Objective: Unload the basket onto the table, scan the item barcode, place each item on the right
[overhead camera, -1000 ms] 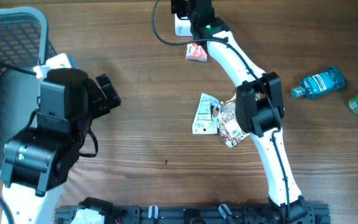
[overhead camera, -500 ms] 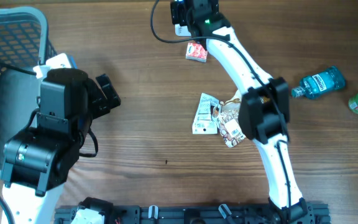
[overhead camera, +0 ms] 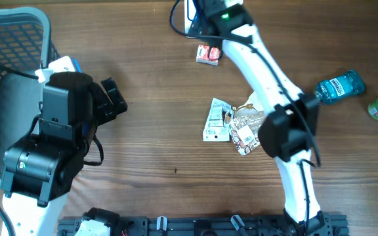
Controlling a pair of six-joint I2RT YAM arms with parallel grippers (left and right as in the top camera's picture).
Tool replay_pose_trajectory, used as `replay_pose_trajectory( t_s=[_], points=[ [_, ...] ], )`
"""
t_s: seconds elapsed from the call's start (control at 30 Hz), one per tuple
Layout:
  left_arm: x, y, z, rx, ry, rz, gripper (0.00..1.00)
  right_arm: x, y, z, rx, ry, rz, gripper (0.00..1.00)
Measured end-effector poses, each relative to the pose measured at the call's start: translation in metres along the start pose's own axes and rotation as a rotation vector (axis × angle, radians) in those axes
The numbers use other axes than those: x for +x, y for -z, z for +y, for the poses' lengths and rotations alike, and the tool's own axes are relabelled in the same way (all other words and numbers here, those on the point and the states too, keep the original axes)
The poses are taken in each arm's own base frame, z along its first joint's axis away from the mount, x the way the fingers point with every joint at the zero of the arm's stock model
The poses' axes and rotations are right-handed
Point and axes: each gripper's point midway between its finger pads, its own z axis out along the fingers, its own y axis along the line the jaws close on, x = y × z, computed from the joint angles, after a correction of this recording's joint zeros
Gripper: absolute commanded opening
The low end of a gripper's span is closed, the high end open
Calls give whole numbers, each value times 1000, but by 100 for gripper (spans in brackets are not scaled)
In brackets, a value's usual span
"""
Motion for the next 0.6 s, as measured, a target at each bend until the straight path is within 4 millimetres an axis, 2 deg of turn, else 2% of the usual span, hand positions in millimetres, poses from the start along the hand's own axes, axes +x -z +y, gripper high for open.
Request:
replay_pose_trajectory(
  t_s=[0.1,0.2,0.37,0.47,0.6],
  points=[
    [0,0,0,0,0,0,100,28,-27,3,32,6,54,100],
    [0,0,0,0,0,0,100,50,-43,9,46,17,88,100],
    [0,0,0,0,0,0,100,62,-58,18,37,21,89,100],
    [0,0,0,0,0,0,100,67,-76,16,47,22,93,100],
    [0,0,0,0,0,0,100,70,-89,12,67,26,85,100]
  ],
)
